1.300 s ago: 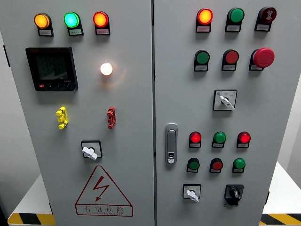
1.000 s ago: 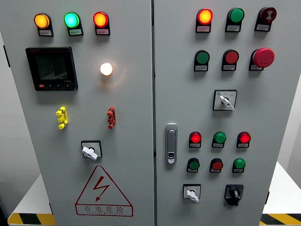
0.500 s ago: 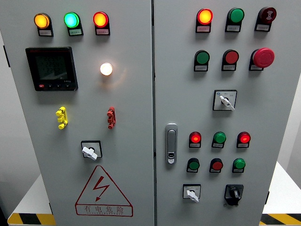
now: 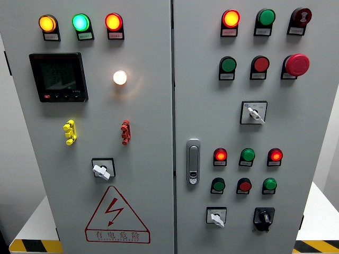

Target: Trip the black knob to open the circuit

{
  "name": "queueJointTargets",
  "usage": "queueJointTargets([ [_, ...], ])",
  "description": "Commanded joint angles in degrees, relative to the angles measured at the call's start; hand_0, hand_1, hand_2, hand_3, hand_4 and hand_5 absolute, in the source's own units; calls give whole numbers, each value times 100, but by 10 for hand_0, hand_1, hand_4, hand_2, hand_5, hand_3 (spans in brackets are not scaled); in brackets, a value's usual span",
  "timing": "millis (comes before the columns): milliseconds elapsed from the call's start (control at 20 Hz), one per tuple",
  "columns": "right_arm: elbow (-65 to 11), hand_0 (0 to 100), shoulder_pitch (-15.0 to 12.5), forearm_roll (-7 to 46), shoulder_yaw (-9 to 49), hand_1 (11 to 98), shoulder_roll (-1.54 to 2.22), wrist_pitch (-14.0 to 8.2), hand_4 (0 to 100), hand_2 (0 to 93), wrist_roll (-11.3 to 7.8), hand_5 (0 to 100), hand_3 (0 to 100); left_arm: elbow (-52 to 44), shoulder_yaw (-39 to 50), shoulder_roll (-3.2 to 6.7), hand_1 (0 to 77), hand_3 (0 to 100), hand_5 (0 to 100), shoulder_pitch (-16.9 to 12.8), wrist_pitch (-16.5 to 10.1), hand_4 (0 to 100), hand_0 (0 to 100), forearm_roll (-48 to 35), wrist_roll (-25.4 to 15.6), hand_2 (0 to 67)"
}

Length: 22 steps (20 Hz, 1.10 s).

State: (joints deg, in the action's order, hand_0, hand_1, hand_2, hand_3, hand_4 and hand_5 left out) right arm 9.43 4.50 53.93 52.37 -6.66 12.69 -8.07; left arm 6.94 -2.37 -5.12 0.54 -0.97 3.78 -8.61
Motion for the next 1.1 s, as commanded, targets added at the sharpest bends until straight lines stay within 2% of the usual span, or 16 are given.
queueJointTargets([
  [0, 16, 718, 95, 116, 376, 320, -11, -3, 90, 33, 16, 164, 120, 0, 0, 2, 31, 214, 16, -1, 0, 67, 0, 0, 0, 129],
  [50, 7, 718, 104, 474, 815, 320, -20, 6, 90, 33, 16, 164, 121, 0, 0, 2, 31, 214, 16, -1, 0, 67, 0, 0, 0, 129],
  [150, -54, 716, 113, 1693, 1510, 321, -28, 14, 90, 34, 34, 164, 123, 0, 0, 2, 31, 214, 16, -1, 0, 67, 0, 0, 0, 129],
  [200, -124, 715, 104, 1978, 1696, 321, -29, 15, 90, 34, 34, 164, 126, 0, 0, 2, 31, 214, 16, -1, 0, 67, 0, 0, 0, 129],
  [400, -485, 713, 130, 2069, 2075, 322, -37, 164, 90, 34, 209, 164, 130, 0, 0, 2, 31, 214, 16, -1, 0, 67, 0, 0, 0, 129],
  [550, -494, 712, 130, 2069, 2155, 323, -29, 164, 91, 33, 210, 164, 131, 0, 0, 2, 30, 214, 16, -1, 0, 67, 0, 0, 0, 129],
  [650, -494, 711, 130, 2060, 2129, 323, -37, 164, 91, 33, 210, 164, 132, 0, 0, 2, 30, 214, 16, -1, 0, 67, 0, 0, 0, 129],
  [750, -538, 711, 130, 2138, 2312, 324, -29, 164, 91, 33, 218, 163, 133, 0, 0, -7, 31, 214, 16, -1, 0, 67, 0, 0, 0, 129],
  [900, -556, 709, 148, 2919, 2892, 325, -29, 164, 92, 33, 218, 163, 136, 0, 0, 2, 31, 214, 16, -1, 0, 67, 0, 0, 0, 129],
  [1000, -739, 709, 148, 3088, 3033, 325, -37, 173, 92, 32, 227, 163, 137, 0, 0, 2, 31, 214, 16, -1, 0, 67, 0, 0, 0, 129],
  [1050, -793, 709, 148, 3149, 3121, 325, -29, 173, 92, 32, 218, 163, 137, 0, 0, 2, 31, 214, 16, -1, 0, 67, 0, 0, 0, 129],
])
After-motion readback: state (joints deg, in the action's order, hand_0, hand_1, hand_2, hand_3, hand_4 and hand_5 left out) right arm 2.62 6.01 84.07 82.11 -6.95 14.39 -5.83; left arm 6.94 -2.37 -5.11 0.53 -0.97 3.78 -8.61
